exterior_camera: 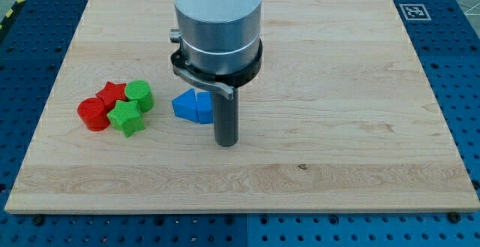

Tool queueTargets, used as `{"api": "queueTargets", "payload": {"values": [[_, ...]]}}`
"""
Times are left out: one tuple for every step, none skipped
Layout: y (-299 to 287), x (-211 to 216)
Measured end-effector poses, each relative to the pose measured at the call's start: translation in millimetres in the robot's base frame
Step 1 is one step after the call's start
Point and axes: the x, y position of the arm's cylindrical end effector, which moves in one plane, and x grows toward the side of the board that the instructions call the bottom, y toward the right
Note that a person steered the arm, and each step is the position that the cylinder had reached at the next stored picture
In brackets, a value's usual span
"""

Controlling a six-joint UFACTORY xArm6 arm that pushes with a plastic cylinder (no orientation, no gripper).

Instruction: Slide the blue cube down and right

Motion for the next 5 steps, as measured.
{"api": "queueTargets", "payload": {"values": [[0, -54], [10, -115], [10, -161], [5, -160], [-20, -128]]}}
